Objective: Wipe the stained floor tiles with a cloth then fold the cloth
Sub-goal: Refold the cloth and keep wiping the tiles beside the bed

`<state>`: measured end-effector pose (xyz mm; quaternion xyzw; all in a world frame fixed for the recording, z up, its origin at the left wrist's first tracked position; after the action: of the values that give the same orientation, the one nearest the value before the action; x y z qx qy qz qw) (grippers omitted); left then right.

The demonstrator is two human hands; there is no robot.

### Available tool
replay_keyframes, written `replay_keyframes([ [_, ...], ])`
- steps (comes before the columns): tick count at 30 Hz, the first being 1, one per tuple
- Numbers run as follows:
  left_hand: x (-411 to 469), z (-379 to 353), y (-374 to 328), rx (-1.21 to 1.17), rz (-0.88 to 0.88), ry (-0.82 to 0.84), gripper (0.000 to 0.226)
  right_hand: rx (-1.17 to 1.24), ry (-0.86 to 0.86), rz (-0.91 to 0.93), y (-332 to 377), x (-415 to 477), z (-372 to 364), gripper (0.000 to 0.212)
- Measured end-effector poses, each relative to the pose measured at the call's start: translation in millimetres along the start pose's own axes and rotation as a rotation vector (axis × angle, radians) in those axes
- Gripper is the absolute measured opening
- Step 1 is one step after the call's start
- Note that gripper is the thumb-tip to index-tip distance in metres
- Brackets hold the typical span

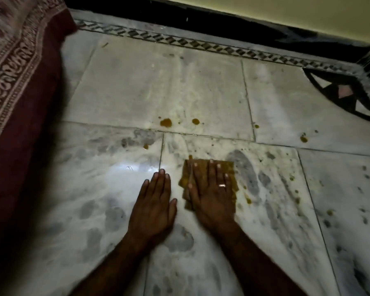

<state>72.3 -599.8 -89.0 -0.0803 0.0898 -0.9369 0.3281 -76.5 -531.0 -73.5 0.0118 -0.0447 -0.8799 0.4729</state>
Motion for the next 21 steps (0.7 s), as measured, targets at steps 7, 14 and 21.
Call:
replay_keyframes([
  [7, -3, 1, 3, 0.021, -0.018, 0.006, 0.065, -0.055, 0.03, 0.286, -13, -109, 5, 0.064],
  [14, -4, 4, -1, 0.013, 0.01, 0.03, 0.068, -0.045, 0.054, 0.01, -60, -41, 8, 0.063],
  [21, -3, 4, 1, 0.0, 0.009, 0.023, 0.069, 0.033, 0.083, 0.02, 22, 50, -6, 0.063],
])
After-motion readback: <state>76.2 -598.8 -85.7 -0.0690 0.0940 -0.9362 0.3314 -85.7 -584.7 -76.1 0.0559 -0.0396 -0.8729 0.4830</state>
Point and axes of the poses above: each hand's wrist, its own x-axis towards the middle knuckle, its own z-axis out of the back of the hand, y = z × x, the point moved 7 cm from there along x, towards the middle knuckle, and after that the axes turned 3 degrees about -z, right-handed, at the moved point
